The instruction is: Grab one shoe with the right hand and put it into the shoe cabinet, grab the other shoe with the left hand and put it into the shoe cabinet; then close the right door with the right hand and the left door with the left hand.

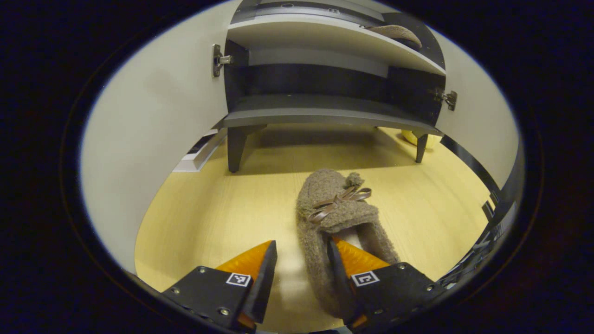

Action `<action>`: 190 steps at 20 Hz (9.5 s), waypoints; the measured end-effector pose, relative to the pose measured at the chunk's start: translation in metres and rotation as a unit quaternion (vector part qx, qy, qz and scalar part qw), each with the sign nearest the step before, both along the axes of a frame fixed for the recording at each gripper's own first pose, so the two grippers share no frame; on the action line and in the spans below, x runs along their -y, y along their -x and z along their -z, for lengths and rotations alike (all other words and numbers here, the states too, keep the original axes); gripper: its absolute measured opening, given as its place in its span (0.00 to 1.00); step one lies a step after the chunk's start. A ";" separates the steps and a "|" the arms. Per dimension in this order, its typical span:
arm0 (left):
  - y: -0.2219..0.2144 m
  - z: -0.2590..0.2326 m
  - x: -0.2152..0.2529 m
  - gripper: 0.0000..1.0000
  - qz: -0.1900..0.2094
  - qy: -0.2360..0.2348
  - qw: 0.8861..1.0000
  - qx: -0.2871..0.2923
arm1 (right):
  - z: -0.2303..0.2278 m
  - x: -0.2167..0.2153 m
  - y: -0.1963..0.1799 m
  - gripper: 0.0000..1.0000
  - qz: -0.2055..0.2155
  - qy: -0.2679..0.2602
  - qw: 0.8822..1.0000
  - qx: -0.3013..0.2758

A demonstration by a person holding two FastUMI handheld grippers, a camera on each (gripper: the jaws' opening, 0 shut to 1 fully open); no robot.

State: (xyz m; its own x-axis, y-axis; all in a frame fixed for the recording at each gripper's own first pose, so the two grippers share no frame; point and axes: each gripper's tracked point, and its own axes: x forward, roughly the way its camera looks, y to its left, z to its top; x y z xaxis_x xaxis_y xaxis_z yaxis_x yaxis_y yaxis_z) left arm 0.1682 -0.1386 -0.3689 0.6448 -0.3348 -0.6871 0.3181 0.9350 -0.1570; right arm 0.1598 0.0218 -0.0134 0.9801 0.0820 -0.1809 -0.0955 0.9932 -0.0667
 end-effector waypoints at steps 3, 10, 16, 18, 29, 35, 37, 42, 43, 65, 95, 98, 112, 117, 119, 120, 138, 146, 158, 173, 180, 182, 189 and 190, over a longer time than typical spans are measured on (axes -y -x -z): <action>0.004 0.010 0.013 0.35 0.025 -0.006 1.000 -0.007 | 0.000 0.000 0.005 0.98 -0.003 -0.003 1.000 -0.006; -0.009 -0.016 0.009 0.01 0.007 -0.032 0.999 0.026 | 0.000 -0.001 0.013 0.96 -0.004 -0.004 1.000 -0.009; -0.016 -0.064 0.004 0.01 -0.003 -0.008 0.998 0.060 | 0.005 -0.004 0.011 0.98 -0.007 -0.013 1.000 -0.016; -0.020 -0.087 0.007 0.01 -0.003 0.007 0.997 0.076 | 0.005 -0.006 0.010 0.99 -0.010 -0.019 1.000 -0.017; -0.037 -0.232 0.012 0.01 -0.019 0.083 0.978 0.192 | 0.010 -0.005 0.013 0.99 -0.023 -0.029 0.999 -0.023; -0.069 -0.285 0.019 0.01 -0.043 0.115 0.966 0.226 | 0.016 -0.004 0.022 0.98 -0.029 -0.040 0.998 -0.031; -0.084 -0.298 0.020 0.01 -0.050 0.115 0.963 0.237 | 0.017 -0.003 0.026 0.98 -0.030 -0.039 0.998 -0.032; -0.120 -0.329 0.023 0.01 -0.068 0.129 0.955 0.259 | 0.026 -0.004 0.032 0.98 -0.034 -0.043 0.998 -0.039; -0.128 -0.335 0.023 0.01 -0.072 0.132 0.952 0.265 | 0.028 -0.004 0.034 0.98 -0.034 -0.045 0.998 -0.041; -0.314 -0.361 0.033 0.01 -0.140 0.079 0.948 0.273 | 0.076 -0.012 0.034 0.96 -0.052 -0.077 0.992 -0.090; -0.054 -0.434 -0.003 0.97 -0.036 0.087 0.925 0.368 | -0.013 0.020 0.075 0.96 -0.008 -0.051 0.999 0.009; -0.025 -0.434 -0.014 0.97 -0.033 0.095 0.925 0.366 | -0.022 0.024 0.079 0.96 -0.003 -0.047 0.999 0.016; 0.033 -0.426 -0.063 0.90 -0.032 0.106 0.930 0.349 | -0.071 0.149 0.091 0.96 0.151 -0.020 0.987 0.049; 0.044 -0.422 -0.054 0.90 -0.025 0.128 0.932 0.337 | -0.094 0.208 0.079 0.92 0.250 -0.012 0.965 0.075; 0.046 -0.422 -0.057 0.90 -0.025 0.127 0.933 0.336 | -0.101 0.217 0.070 0.92 0.277 -0.013 0.957 0.081; 0.047 -0.423 -0.061 0.90 -0.026 0.124 0.932 0.339 | -0.101 0.221 0.066 0.96 0.286 -0.014 0.955 0.083; 0.062 -0.414 -0.176 0.90 -0.103 0.121 0.923 0.350 | -0.103 0.190 0.040 0.91 0.307 0.040 0.948 0.075; 0.060 -0.410 -0.190 0.90 -0.103 0.125 0.923 0.348 | -0.103 0.147 0.040 0.91 0.270 0.027 0.959 0.081; 0.063 -0.407 -0.211 0.90 -0.123 0.113 0.922 0.348 | -0.099 0.080 0.020 0.92 0.195 0.002 0.977 0.093; 0.041 -0.414 -0.266 0.90 -0.172 0.069 0.916 0.357 | -0.074 0.022 0.001 0.95 0.122 0.014 0.990 0.062; -0.011 -0.438 -0.293 0.97 -0.206 0.060 0.900 0.379 | -0.055 0.028 0.042 0.92 0.132 0.029 0.989 0.052; -0.026 -0.446 -0.298 0.97 -0.213 0.054 0.895 0.387 | -0.052 0.038 0.050 0.94 0.140 0.028 0.988 0.052; -0.041 -0.457 -0.291 0.90 -0.231 0.033 0.887 0.399 | -0.035 0.090 0.056 0.98 0.157 0.010 0.987 0.030; -0.039 -0.457 -0.290 0.97 -0.233 0.036 0.888 0.396 | -0.034 0.096 0.054 0.98 0.156 0.007 0.987 0.030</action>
